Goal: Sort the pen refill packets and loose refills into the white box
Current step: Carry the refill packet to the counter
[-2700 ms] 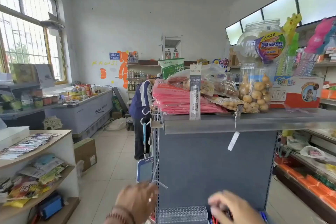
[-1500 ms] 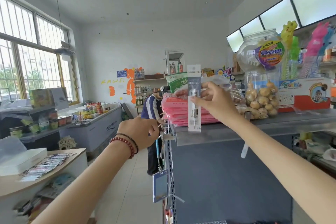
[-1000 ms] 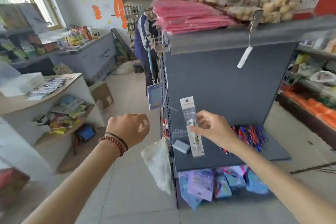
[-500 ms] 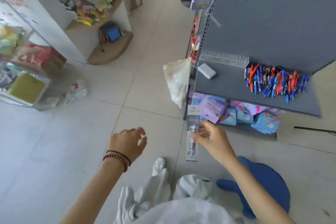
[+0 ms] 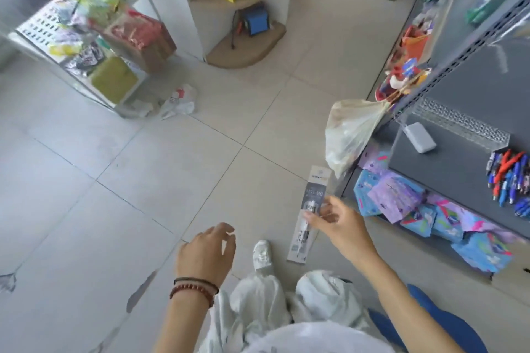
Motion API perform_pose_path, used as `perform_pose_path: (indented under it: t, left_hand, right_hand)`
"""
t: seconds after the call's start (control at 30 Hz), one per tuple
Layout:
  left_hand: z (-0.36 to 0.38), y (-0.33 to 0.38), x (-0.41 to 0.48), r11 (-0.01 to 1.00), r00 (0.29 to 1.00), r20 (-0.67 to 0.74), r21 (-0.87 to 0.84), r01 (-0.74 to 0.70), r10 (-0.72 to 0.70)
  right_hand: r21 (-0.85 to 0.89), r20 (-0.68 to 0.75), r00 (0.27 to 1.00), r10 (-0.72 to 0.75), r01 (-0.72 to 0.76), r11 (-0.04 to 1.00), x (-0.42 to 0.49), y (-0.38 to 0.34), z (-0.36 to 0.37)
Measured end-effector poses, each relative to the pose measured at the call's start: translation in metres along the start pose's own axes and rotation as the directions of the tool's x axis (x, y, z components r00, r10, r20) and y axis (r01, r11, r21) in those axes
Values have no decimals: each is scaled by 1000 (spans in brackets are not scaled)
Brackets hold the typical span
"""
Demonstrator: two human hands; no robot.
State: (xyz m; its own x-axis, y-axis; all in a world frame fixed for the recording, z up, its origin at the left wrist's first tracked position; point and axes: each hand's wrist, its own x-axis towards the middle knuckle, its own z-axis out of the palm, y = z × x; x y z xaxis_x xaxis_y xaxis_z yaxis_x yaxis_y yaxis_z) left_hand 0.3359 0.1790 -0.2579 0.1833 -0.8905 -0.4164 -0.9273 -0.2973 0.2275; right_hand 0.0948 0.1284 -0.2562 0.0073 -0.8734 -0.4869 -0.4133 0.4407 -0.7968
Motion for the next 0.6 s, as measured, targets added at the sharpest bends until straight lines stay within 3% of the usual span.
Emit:
perform_pose_path:
  t: [0.13, 0.3, 0.5, 0.6]
  left_hand:
    - [-19, 10, 38, 998, 999, -12, -46, -50, 50]
    - [-43, 35, 94, 991, 991, -18, -10, -132, 132]
    - [-88, 68, 157, 995, 986, -164, -102, -12, -5]
    - [-104, 69, 179, 993, 985, -167, -112, 24, -43]
  right_hand:
    - [-9, 20, 997, -71, 71, 997, 23, -34, -7]
    - [-13, 28, 998, -58, 58, 998, 74, -57, -21]
    - [-49, 62, 989, -131, 134, 990, 161, -106, -37]
    - [-33, 63, 987, -150, 153, 988, 196, -132, -42]
